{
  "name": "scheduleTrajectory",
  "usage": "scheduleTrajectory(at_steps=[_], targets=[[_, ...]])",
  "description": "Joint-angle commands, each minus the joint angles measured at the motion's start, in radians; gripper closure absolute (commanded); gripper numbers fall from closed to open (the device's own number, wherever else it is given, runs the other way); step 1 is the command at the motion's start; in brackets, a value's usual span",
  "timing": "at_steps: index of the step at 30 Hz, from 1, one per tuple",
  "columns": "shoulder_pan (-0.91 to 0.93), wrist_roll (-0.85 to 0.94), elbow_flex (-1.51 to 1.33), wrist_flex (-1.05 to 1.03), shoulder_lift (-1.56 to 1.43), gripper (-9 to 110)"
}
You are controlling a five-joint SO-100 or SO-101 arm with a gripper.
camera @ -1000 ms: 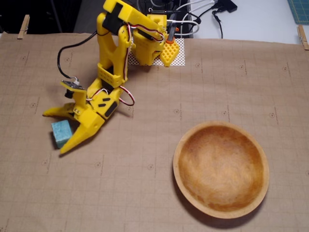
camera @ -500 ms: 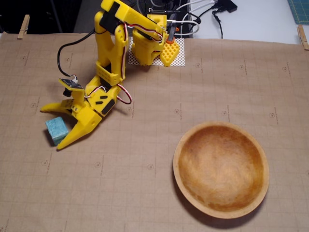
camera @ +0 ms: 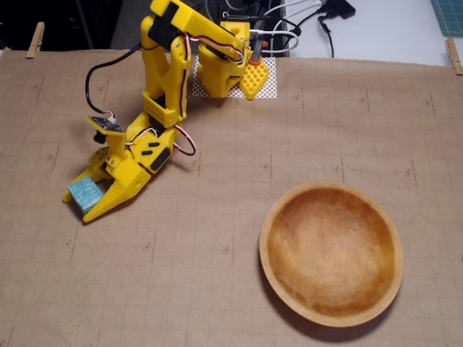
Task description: Grasp a blue block and put it in the bowl.
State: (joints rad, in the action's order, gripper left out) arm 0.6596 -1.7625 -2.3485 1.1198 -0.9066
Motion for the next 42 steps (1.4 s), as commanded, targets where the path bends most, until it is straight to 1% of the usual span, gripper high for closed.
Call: scheduleTrajectory(at_steps=[1, 6, 10, 13, 20, 30, 42], targets=[[-0.003, 0.006, 0.002, 0.021, -0.012, 99], [-0.006, 0.006, 0.002, 0.021, -0.015, 105], [-0.054, 0.008, -0.014, 0.021, -0.078, 105], [-0.106, 0.008, -0.046, 0.006, -0.189, 105], [-0.252, 0.008, -0.173, 0.006, -0.416, 105], [-0.477, 0.009, -0.337, 0.005, -0.666, 104], [-0.733, 0.009, -0.37, 0.005, -0.73, 104]])
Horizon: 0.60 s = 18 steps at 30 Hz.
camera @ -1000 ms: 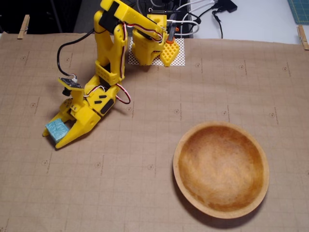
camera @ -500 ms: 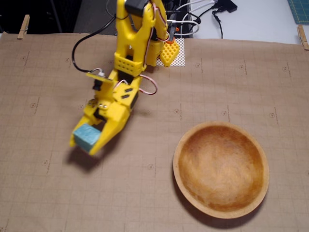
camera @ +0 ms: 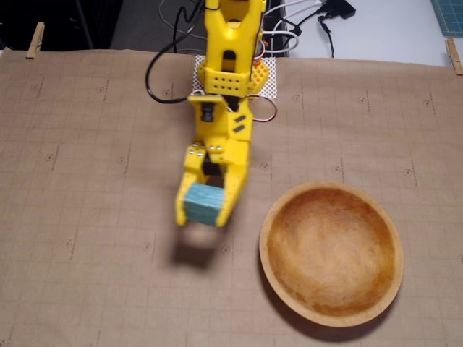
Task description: Grasp a blue block and put it in the bowl.
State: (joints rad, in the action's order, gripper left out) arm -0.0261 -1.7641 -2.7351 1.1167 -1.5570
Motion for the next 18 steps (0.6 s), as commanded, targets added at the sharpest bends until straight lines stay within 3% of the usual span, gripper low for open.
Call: scheduleTrajectory(at_steps=[1, 18], targets=[[-0.063, 0.011, 0.018, 0.008, -0.075, 104], [-0.35, 0.121, 0.023, 0.008, -0.066, 104]])
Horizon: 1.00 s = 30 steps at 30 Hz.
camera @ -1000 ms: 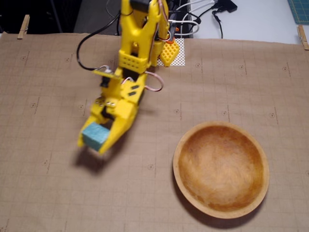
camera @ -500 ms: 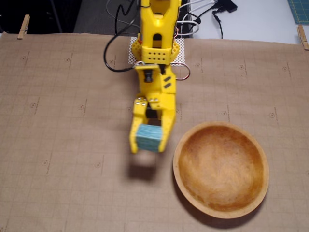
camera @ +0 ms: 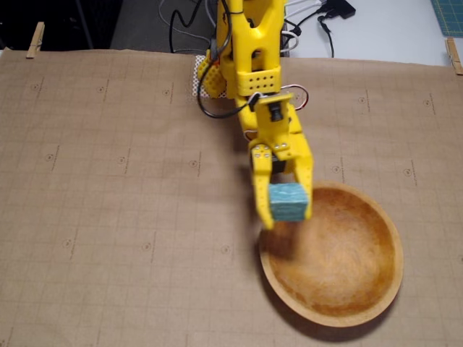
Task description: Grasp a blue block and put it in the bowl.
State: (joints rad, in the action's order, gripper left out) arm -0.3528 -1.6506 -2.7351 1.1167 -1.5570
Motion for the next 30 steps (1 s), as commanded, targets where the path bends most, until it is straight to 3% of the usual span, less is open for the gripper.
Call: scheduleTrajectory(at_steps=[1, 16, 30], targets=[[-0.035, 0.008, 0.023, 0.006, -0.066, 104], [-0.124, 0.011, 0.173, -0.307, -0.064, 104], [-0.126, 0.011, 0.341, -0.362, 0.086, 104]])
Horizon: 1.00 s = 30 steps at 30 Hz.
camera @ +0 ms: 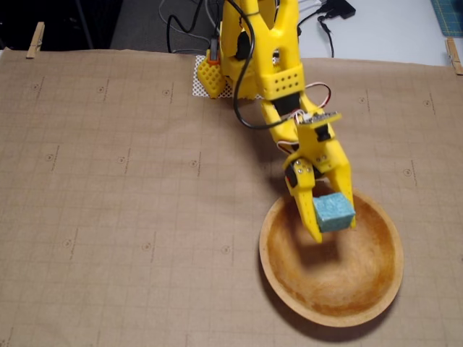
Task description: Grasp a blue block and put it in the bowl.
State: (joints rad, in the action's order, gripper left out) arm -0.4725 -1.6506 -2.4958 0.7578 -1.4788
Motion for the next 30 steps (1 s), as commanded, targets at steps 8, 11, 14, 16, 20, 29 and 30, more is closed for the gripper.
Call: scheduleTrajectory(at_steps=[8, 11, 14, 16, 20, 29, 30], targets=[[-0.006, 0.011, 0.245, -0.006, 0.13, 104], [-0.006, 0.011, 0.276, -0.006, 0.184, 104], [-0.006, 0.011, 0.302, -0.006, 0.238, 104], [-0.006, 0.006, 0.321, -0.006, 0.268, 104], [-0.002, 0.003, 0.347, -0.006, 0.325, 104], [0.018, -0.002, 0.371, -0.163, 0.324, 98], [0.02, -0.002, 0.38, -0.192, 0.316, 95]])
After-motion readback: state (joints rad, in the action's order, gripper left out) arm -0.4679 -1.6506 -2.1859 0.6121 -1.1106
